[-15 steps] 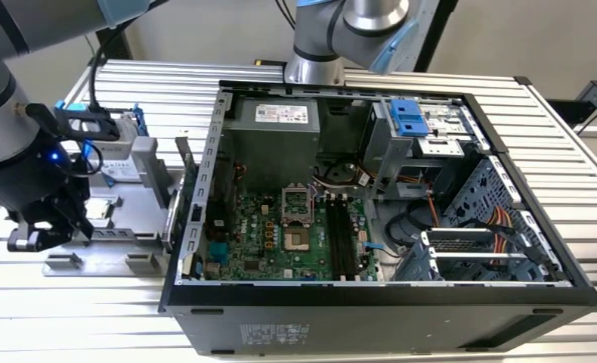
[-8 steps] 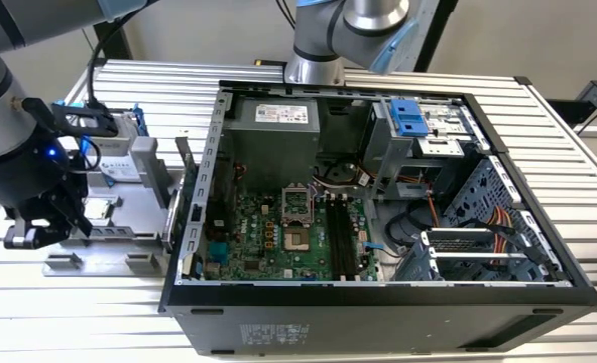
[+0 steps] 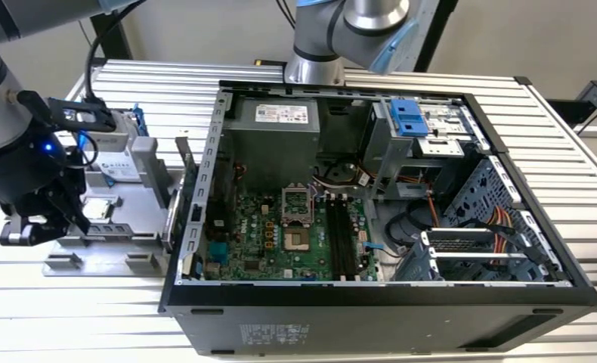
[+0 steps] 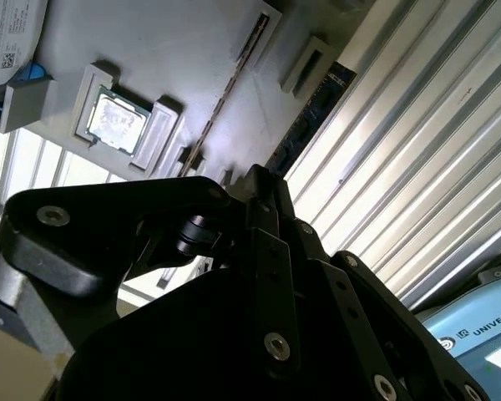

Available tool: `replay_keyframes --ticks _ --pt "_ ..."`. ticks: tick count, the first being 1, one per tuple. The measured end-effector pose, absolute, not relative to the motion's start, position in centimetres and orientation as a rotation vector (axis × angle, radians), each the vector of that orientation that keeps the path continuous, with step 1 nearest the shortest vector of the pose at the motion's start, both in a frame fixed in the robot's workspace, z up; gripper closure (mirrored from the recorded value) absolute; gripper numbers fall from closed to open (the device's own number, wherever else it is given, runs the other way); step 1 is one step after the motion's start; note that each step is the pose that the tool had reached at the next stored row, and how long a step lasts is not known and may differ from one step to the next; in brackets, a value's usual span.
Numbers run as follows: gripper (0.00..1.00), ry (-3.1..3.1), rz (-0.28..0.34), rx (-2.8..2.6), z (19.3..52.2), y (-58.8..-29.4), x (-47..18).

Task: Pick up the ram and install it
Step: 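Pick up the ram and move it above insertion slot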

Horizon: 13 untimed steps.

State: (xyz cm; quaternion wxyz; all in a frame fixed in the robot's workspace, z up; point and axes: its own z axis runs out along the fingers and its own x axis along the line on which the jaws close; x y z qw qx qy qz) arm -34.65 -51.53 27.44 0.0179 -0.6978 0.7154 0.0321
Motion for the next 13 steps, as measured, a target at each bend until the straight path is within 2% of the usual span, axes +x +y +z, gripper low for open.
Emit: replay_keyframes --ticks 13 --pt "1.0 2.222 0.1 -2.168 28.6 -51.5 -34.6"
